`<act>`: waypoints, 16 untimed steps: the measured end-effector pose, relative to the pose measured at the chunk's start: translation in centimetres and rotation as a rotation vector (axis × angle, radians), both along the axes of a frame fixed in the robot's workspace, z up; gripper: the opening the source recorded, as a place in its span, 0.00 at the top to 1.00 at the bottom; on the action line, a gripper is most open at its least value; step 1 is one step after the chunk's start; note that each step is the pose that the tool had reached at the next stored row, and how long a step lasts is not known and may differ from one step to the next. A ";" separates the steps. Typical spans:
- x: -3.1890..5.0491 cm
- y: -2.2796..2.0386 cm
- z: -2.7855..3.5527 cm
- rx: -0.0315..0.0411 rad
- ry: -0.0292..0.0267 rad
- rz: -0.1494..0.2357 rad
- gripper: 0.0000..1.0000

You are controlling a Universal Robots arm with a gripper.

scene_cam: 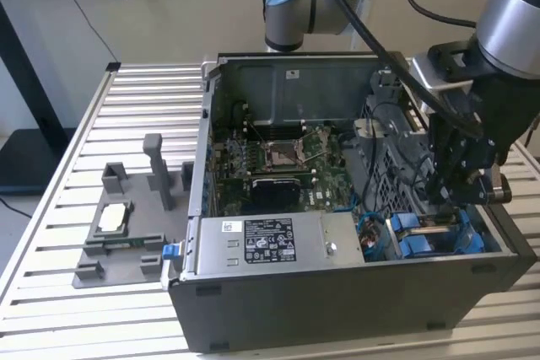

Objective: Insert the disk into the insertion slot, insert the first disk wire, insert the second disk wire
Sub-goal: 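Insert the second disk wire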

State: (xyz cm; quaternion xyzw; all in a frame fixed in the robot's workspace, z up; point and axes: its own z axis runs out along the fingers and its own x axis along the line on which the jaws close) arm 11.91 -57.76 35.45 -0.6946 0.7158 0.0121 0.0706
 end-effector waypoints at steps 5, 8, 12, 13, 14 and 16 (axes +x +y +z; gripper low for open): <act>0.18 -0.64 -0.68 0.0150 0.0001 -0.002 0.83; 0.24 -0.79 -1.06 0.0255 -0.0001 -0.003 0.83; 0.29 -0.85 -1.32 0.0526 0.0002 -0.003 0.83; 0.32 -0.93 -1.34 0.0527 0.0011 -0.004 0.83; 0.32 -1.00 -1.35 0.0526 0.0022 -0.005 0.83; 0.37 -1.11 -1.43 0.0528 0.0046 -0.006 0.83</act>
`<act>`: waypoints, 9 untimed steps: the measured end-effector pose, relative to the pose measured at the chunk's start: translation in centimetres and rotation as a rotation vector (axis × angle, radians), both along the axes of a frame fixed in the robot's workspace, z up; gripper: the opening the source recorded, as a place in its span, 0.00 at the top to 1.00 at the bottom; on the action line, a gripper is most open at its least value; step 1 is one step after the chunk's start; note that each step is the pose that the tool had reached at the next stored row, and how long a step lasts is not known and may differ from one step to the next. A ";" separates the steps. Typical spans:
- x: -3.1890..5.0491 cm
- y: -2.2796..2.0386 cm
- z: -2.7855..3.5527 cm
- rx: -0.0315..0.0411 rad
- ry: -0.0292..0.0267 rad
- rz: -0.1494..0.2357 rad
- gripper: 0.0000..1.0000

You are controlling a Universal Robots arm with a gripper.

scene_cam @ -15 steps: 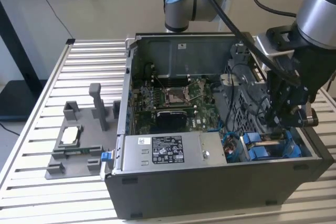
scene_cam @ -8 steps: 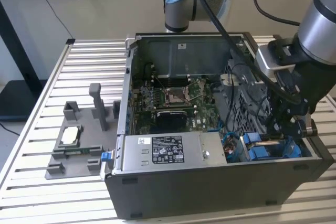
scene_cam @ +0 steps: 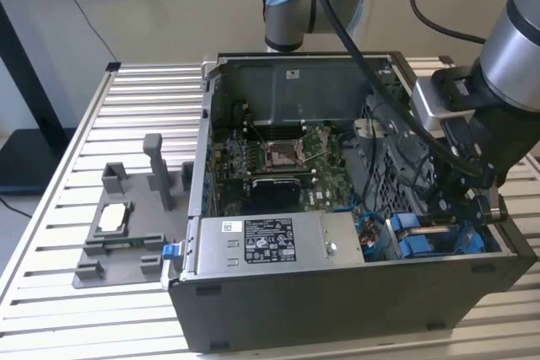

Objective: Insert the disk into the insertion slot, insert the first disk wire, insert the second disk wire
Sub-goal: 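Insert the second disk wire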

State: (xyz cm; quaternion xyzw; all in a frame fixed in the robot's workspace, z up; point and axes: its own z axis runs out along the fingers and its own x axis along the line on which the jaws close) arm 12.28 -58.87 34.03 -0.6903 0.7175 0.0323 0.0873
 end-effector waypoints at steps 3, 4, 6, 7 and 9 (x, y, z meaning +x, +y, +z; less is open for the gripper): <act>0.17 -0.23 -0.13 0.0001 0.0044 -0.001 0.83; 0.22 -0.24 -0.22 0.0000 0.0048 -0.001 0.83; 0.28 -0.28 -0.39 -0.0007 0.0054 -0.001 0.83; 0.29 -0.28 -0.48 -0.0010 0.0056 -0.001 0.83; 0.34 -0.29 -0.68 -0.0010 0.0060 -0.001 0.83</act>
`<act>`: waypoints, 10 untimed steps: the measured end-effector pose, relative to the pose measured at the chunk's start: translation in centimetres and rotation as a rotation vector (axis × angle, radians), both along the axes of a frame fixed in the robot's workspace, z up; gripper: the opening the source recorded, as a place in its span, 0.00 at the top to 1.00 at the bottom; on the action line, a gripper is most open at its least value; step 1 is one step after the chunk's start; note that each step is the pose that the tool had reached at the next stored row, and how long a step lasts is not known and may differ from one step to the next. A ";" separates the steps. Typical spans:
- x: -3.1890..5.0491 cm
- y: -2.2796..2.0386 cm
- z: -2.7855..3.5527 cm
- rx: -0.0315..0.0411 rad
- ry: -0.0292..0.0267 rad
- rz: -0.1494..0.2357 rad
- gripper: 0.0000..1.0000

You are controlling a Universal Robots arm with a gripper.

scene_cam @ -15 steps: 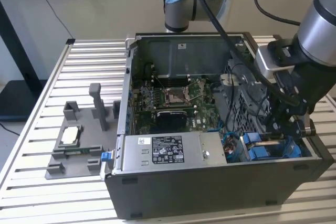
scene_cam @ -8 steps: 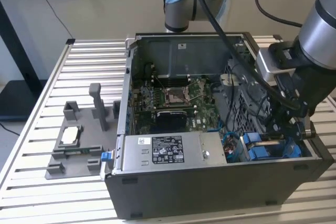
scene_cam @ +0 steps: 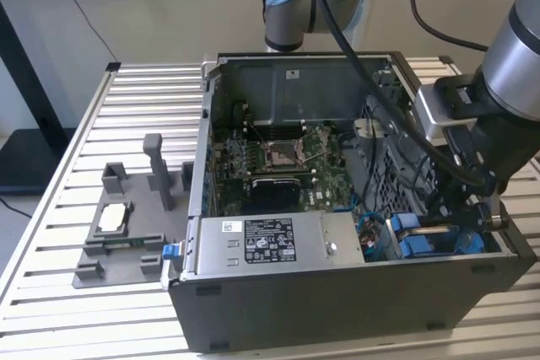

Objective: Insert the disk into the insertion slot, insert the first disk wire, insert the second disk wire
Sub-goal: 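Insert the second disk wire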

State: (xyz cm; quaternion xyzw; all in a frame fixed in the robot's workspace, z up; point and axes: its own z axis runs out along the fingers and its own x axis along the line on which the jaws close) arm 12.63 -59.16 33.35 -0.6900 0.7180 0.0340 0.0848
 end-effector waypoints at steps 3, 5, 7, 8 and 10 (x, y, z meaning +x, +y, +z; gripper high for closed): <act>0.02 -0.01 -0.42 0.0000 0.0001 0.000 0.83; 0.02 0.01 -0.65 -0.0004 0.0000 0.000 0.83; 0.03 -0.02 -0.69 0.0011 0.0000 0.000 0.82; 0.03 -0.11 -0.86 0.0046 0.0000 0.000 0.82; 0.03 -0.21 -0.90 0.0038 0.0000 0.000 0.76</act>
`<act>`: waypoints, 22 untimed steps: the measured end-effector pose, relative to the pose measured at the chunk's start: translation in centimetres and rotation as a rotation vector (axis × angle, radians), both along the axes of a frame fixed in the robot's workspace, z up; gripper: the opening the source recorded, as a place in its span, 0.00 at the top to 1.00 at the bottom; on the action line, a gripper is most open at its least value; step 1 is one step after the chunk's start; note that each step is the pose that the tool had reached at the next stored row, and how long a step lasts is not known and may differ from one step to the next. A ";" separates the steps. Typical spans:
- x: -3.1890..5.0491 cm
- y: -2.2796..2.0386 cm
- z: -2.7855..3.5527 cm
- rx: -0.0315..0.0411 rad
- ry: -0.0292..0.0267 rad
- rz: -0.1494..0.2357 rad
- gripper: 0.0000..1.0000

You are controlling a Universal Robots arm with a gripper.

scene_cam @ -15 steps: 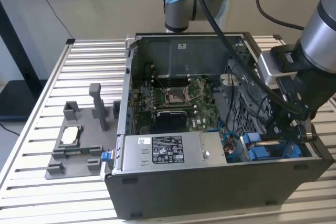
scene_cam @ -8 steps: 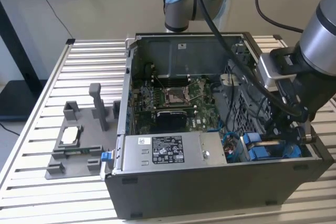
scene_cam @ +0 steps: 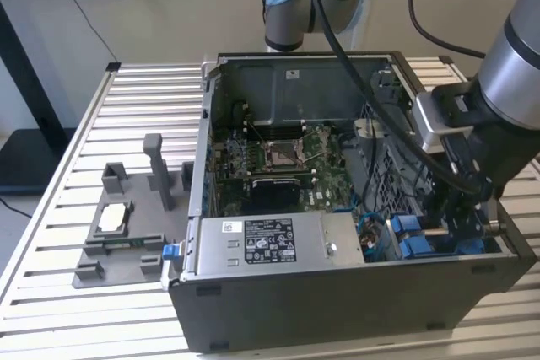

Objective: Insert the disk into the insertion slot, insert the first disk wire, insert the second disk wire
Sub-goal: 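Insert the second disk wire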

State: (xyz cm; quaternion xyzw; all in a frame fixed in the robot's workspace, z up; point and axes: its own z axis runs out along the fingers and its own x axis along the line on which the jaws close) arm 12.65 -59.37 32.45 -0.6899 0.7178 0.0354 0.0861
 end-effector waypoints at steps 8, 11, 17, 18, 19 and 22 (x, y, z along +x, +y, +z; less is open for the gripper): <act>-0.01 -0.25 0.05 0.0004 0.0044 0.000 0.76; -0.01 -0.25 0.18 0.0009 0.0051 0.000 0.76; -0.01 -0.25 0.28 0.0004 0.0053 0.000 0.75; -0.02 -0.25 0.27 0.0007 0.0053 0.000 0.75; -0.02 -0.25 0.28 0.0008 0.0053 0.000 0.69; -0.01 -0.24 0.29 0.0005 0.0053 0.000 0.69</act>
